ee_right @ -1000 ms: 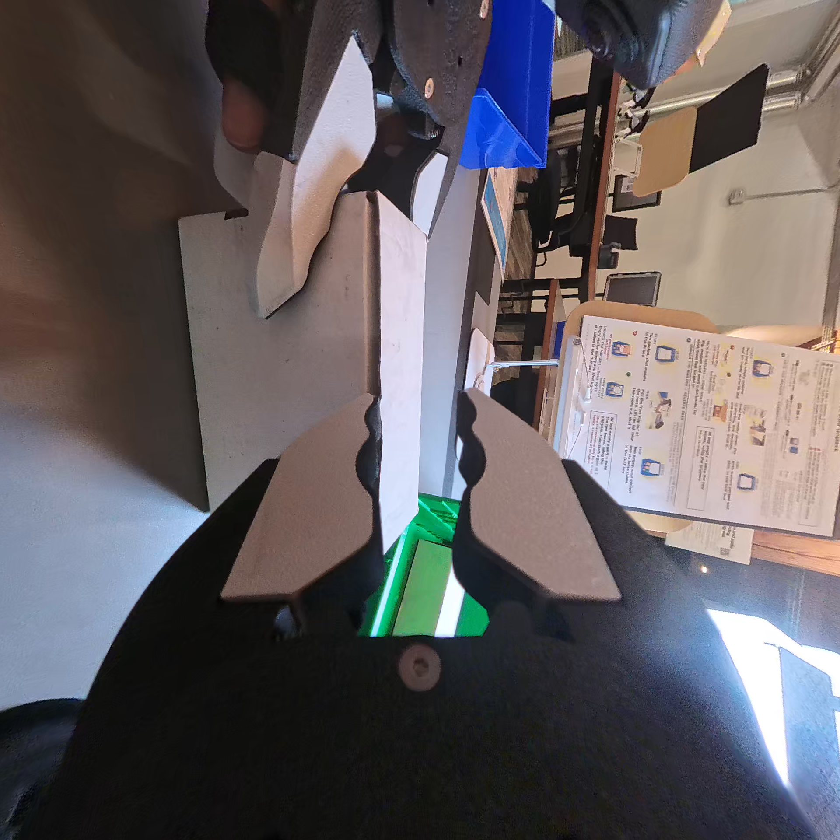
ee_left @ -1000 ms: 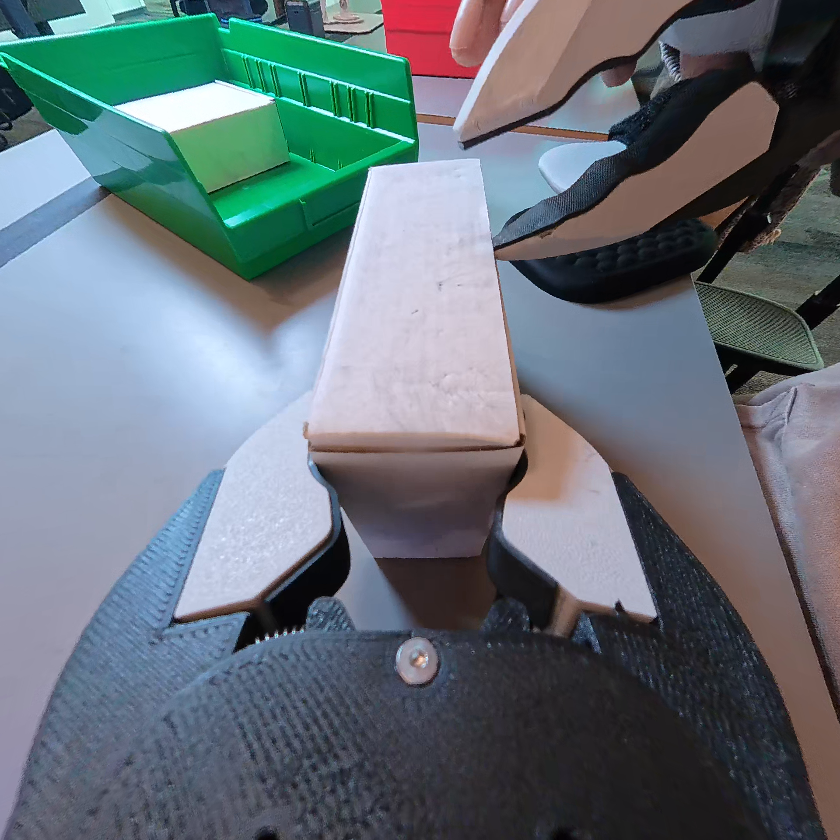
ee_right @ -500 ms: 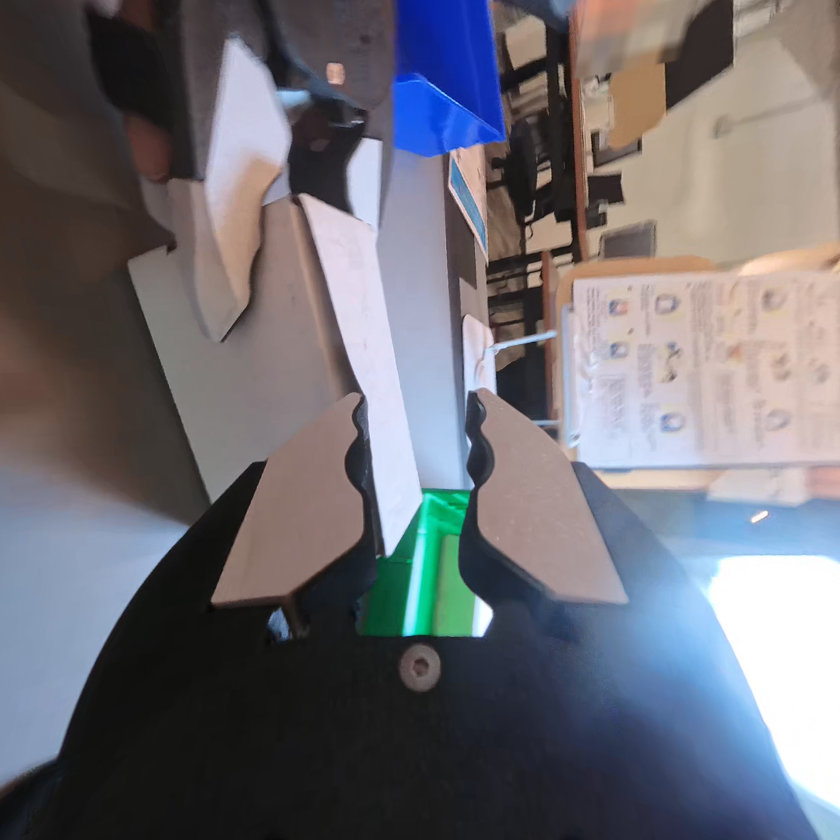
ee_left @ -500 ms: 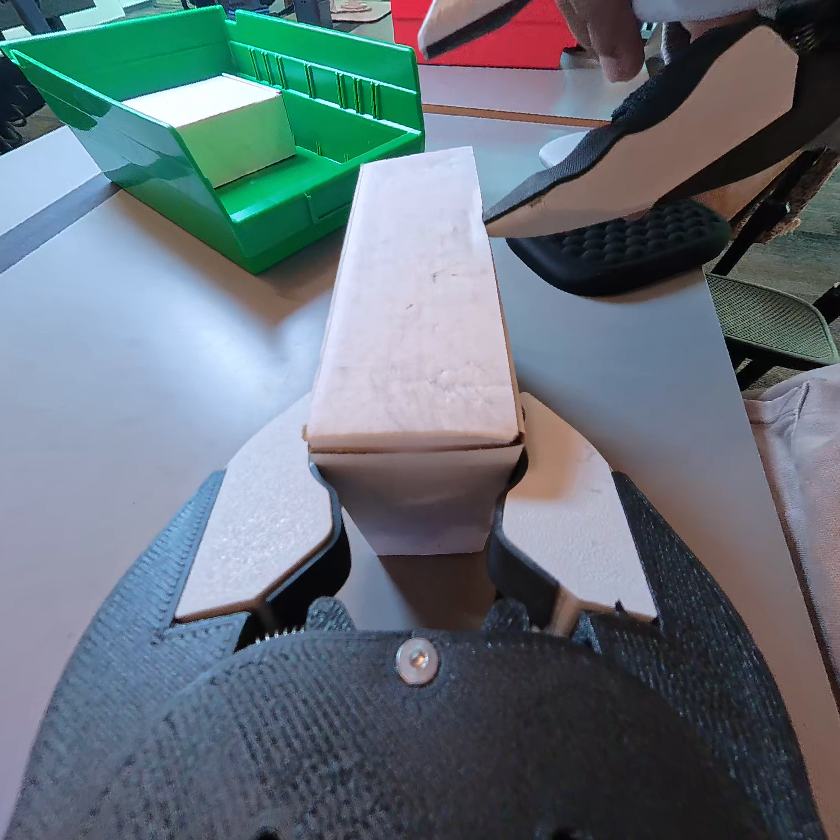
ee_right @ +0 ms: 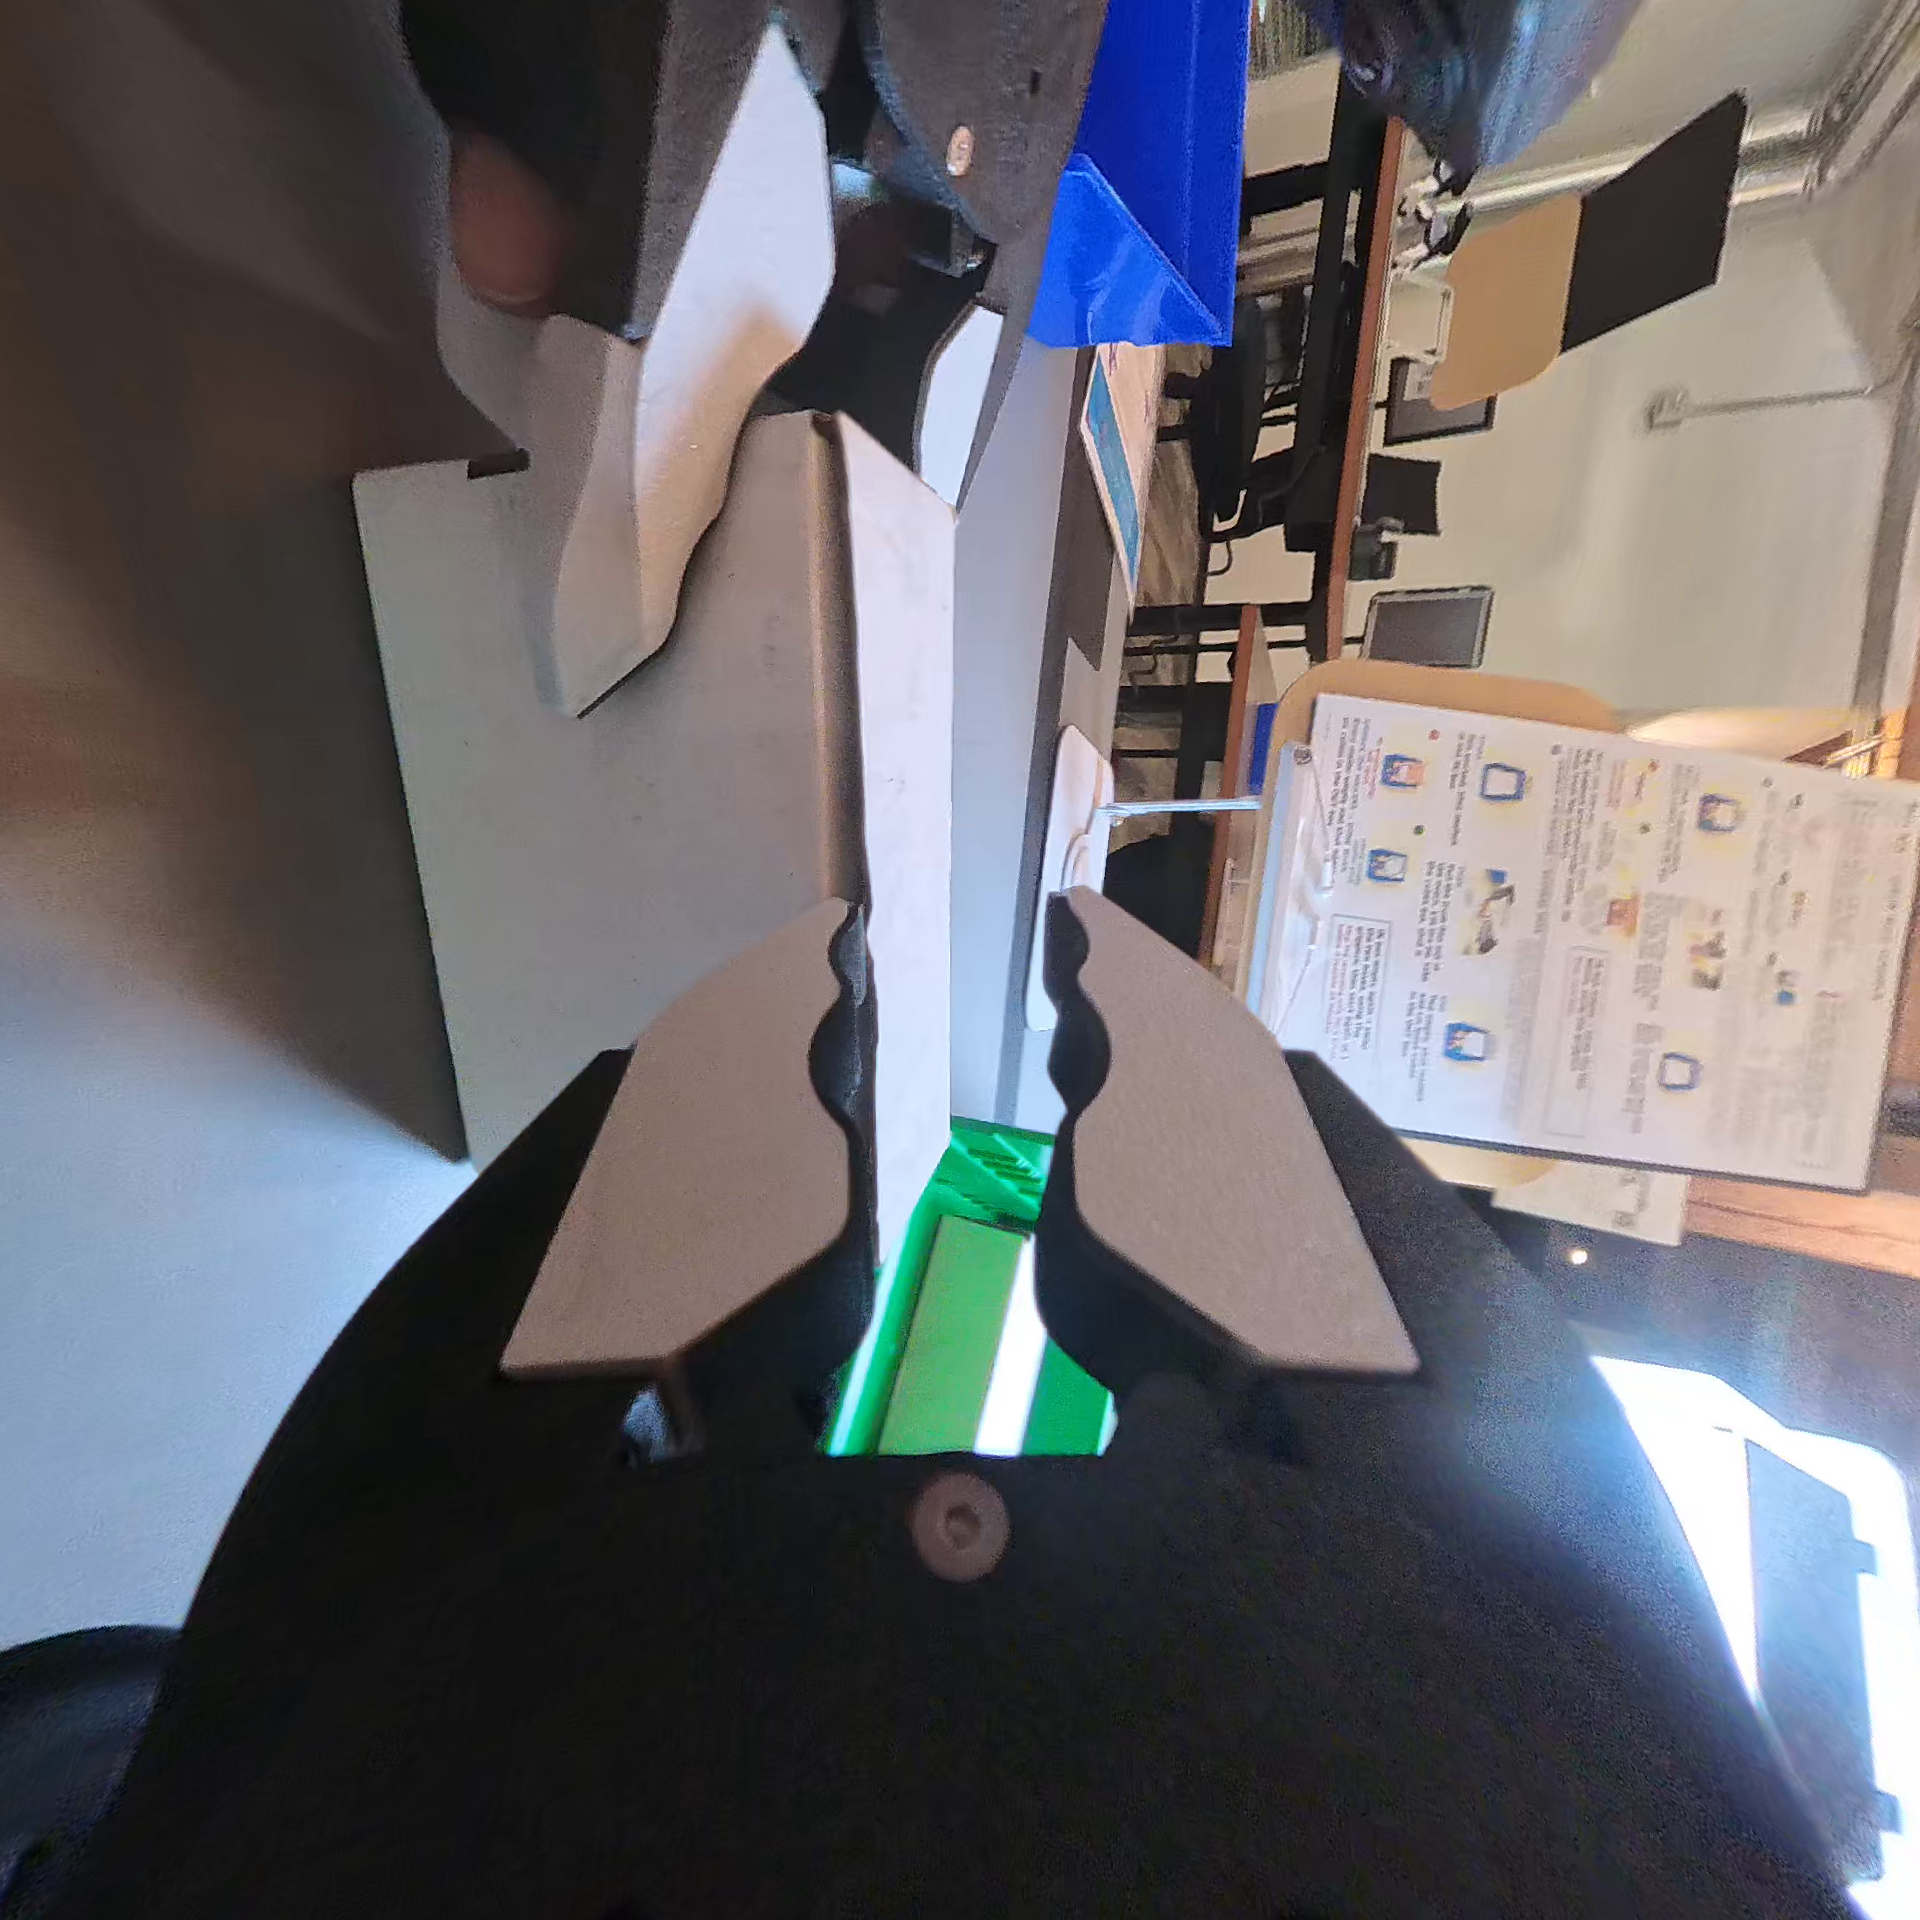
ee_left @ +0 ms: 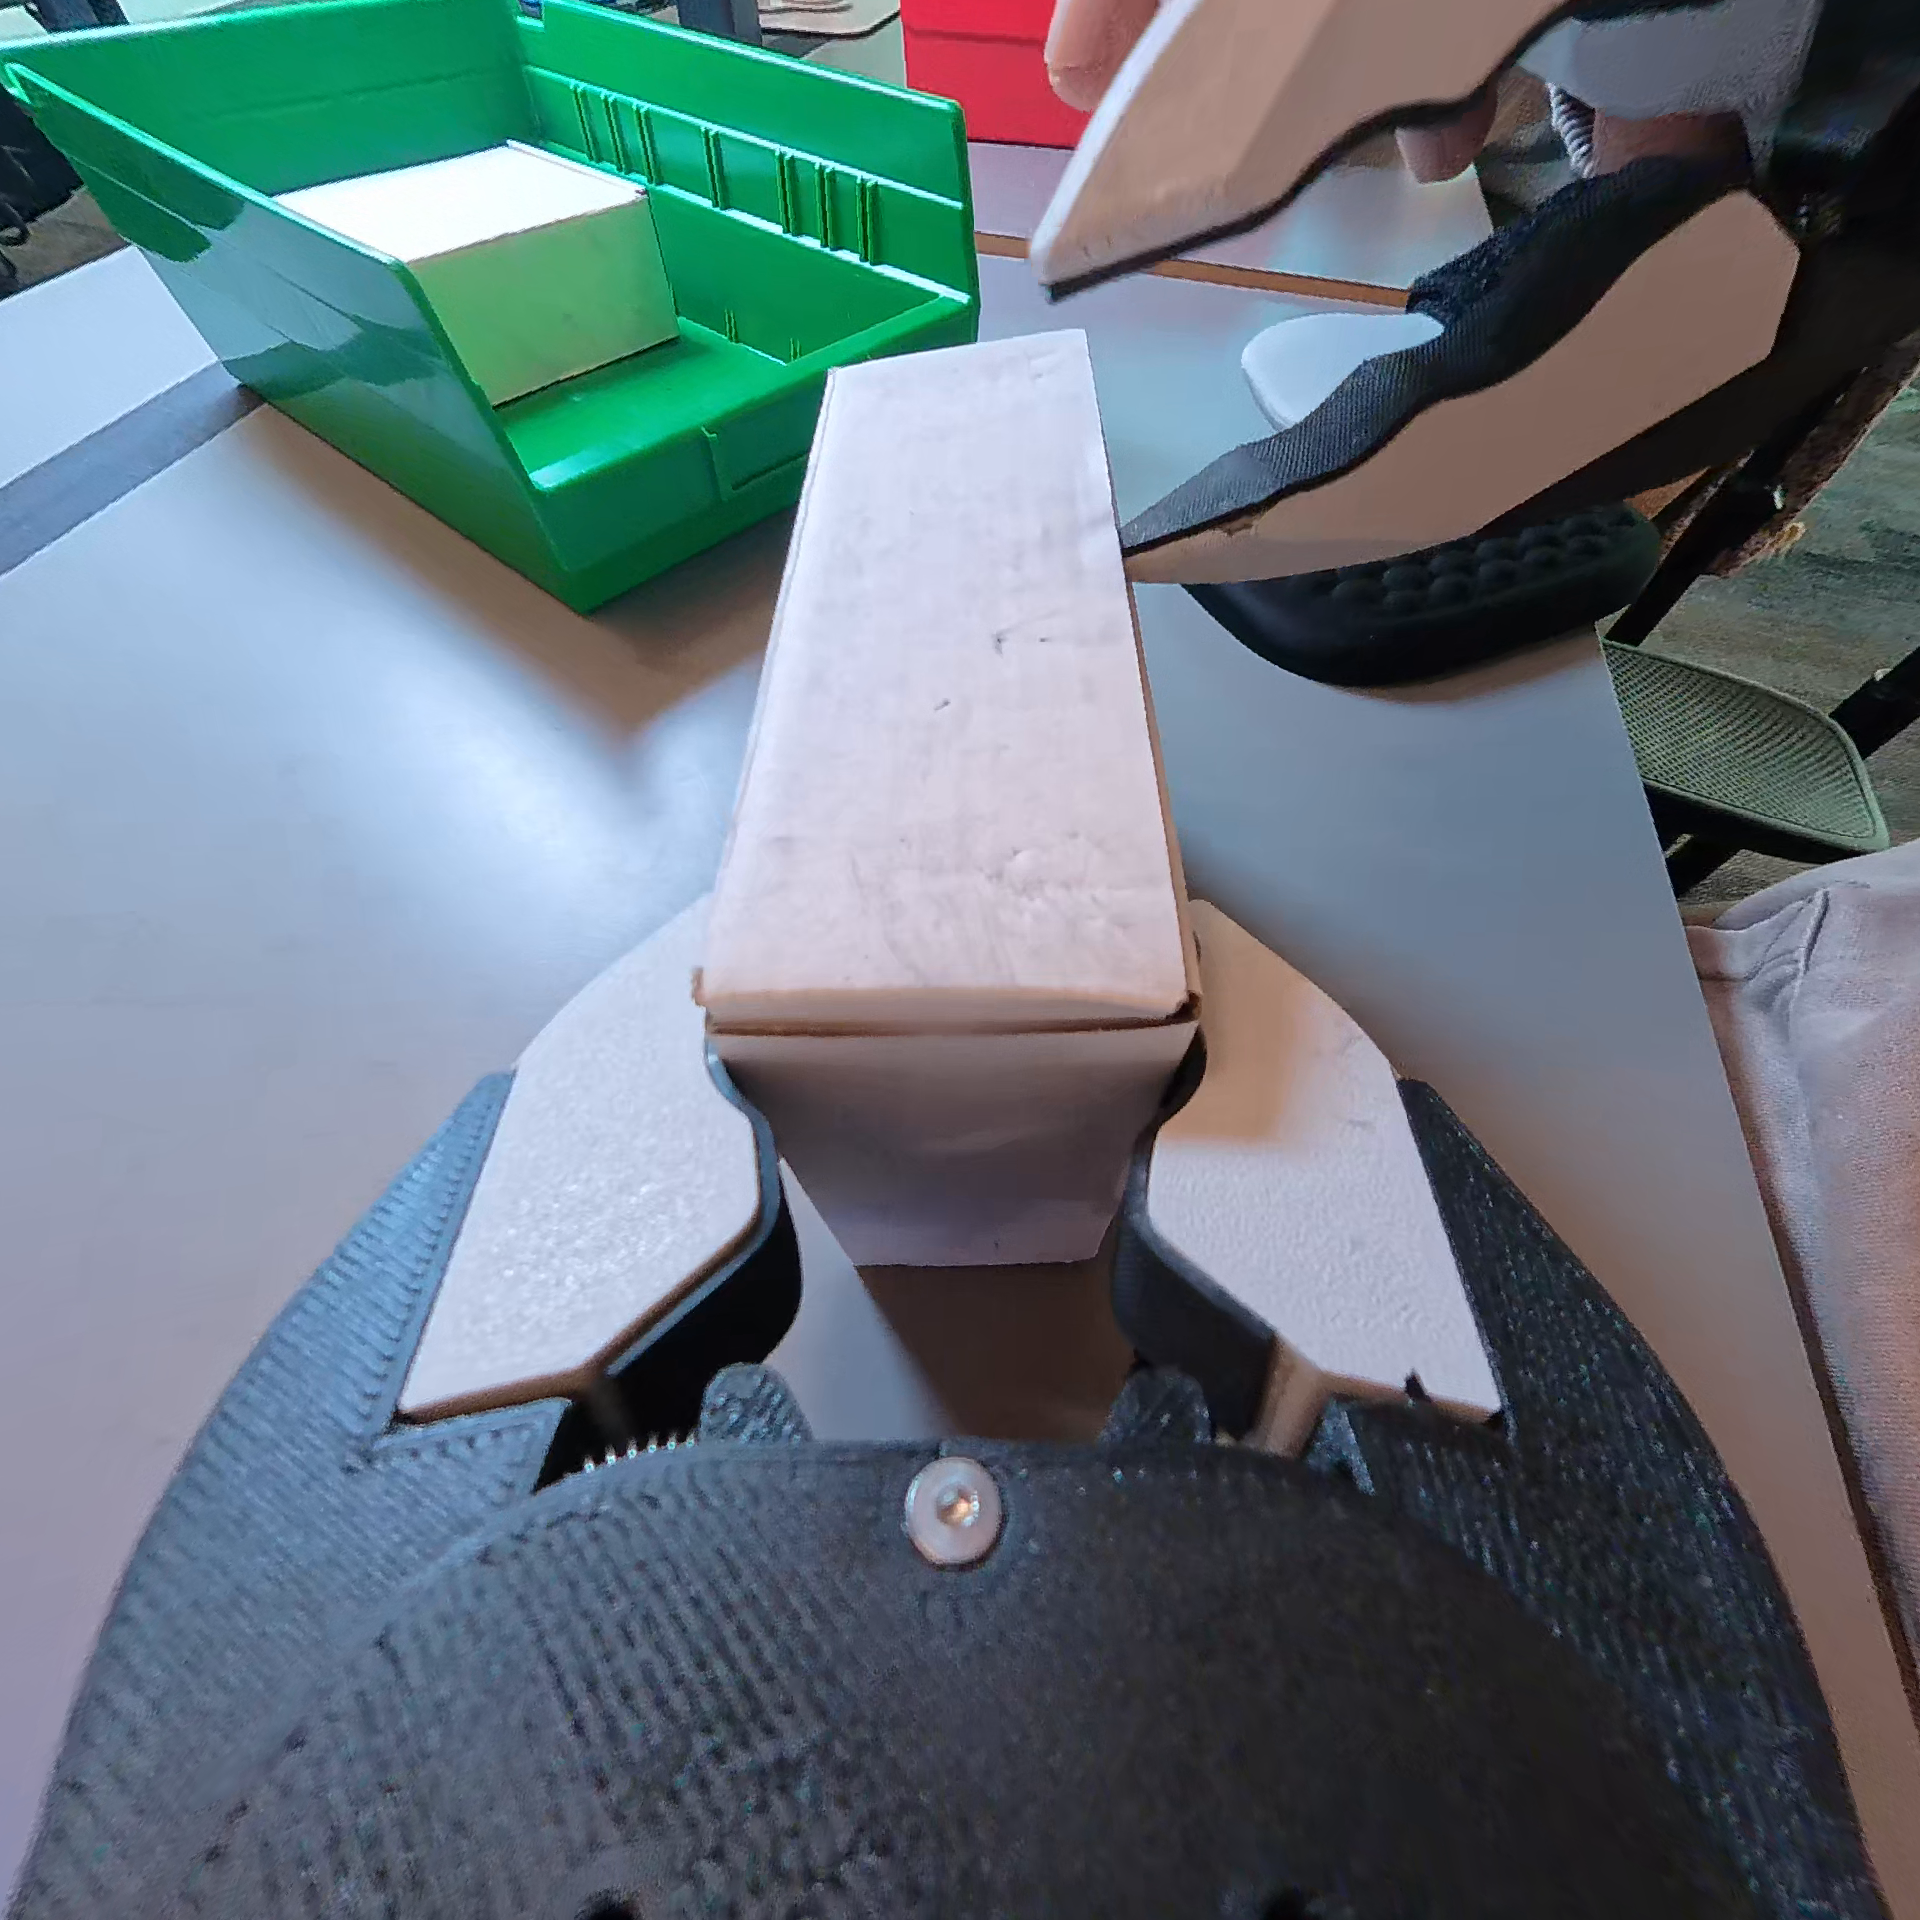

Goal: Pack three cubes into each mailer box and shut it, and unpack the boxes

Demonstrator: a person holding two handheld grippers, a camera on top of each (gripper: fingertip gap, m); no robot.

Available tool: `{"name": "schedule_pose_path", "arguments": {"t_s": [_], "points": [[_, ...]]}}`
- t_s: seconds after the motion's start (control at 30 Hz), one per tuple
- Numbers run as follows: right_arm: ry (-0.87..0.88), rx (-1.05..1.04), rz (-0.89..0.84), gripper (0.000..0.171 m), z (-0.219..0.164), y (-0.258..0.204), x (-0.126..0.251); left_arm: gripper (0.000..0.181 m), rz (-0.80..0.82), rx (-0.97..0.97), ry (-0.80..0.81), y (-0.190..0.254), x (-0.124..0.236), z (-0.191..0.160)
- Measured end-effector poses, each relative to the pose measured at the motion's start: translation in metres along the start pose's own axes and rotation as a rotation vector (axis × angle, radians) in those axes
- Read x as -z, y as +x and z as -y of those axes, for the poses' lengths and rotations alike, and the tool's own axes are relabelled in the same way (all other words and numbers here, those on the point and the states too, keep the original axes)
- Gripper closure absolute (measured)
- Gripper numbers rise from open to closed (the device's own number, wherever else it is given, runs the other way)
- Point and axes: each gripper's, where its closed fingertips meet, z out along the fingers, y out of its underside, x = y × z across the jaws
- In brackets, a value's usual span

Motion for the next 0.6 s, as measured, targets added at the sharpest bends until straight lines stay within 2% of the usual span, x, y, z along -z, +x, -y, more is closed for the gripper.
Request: {"name": "schedule_pose_path", "arguments": {"t_s": [0.23, 0.5, 0.6], "points": [[0.004, 0.003, 0.030, 0.136, -0.009, 0.003, 0.001, 0.106, -0.029, 0.023, -0.002, 0.002, 0.001, 0.000], [0.038, 0.073, -0.043, 0.146, -0.002, 0.003, -0.004, 0.106, -0.049, 0.035, 0.009, 0.004, 0.002, 0.001], [0.061, 0.074, -0.032, 0.151, 0.005, -0.001, -0.009, 0.106, -0.032, -0.044, -0.007, 0.008, 0.002, -0.002]]}}
